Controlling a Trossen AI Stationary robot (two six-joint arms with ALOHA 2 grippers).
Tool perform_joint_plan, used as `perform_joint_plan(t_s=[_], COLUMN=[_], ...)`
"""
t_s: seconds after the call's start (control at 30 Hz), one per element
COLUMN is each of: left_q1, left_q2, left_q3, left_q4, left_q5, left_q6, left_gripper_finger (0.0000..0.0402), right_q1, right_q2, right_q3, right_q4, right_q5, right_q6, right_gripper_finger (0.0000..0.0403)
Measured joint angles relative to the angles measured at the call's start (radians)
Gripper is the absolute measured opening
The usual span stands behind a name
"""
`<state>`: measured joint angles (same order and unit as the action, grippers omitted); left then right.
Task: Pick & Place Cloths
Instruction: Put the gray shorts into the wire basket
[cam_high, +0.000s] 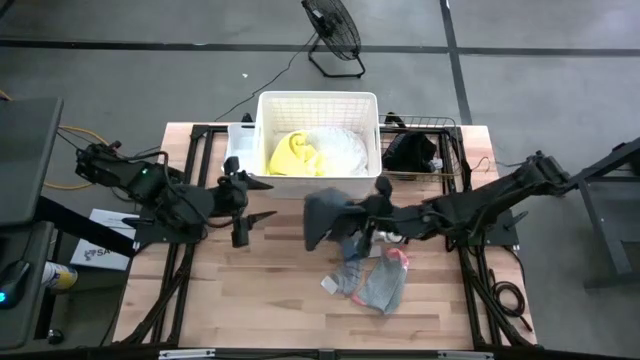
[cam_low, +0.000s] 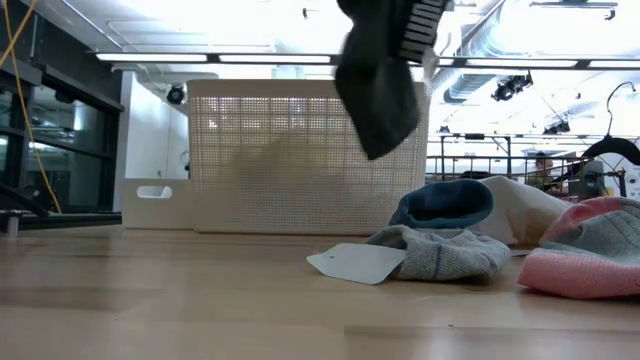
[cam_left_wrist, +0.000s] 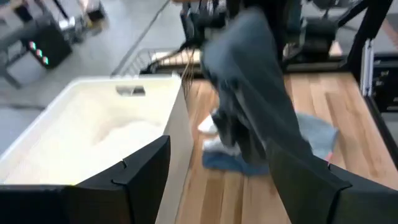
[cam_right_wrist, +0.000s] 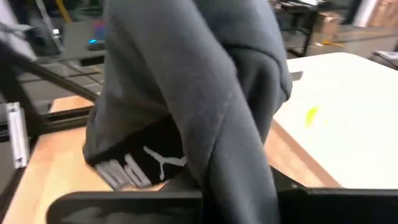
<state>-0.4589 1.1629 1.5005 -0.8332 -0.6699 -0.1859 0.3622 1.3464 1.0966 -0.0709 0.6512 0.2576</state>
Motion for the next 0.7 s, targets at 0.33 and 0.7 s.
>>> perform_joint_plan(t_s=[0.33,0.7], left_q1=[0.0,0.0], left_q2=[0.006,0.014], left_q3=[0.0,0.0], left_q4=[-0.094,-0.093], left_q5=[0.007,0.01], left_q6=[-0.103,-0.111], left_gripper_finger=[0.0257,0.0257], right_q1=[0.028,0.061], right_q2=[-0.177,-0.338], right_q3=[0.0,0.0], right_q4=[-0.268,-0.726], right_q5=[0.092,0.163], right_q6=[0.099,0.326], right_gripper_finger=[0.0017,0.0017])
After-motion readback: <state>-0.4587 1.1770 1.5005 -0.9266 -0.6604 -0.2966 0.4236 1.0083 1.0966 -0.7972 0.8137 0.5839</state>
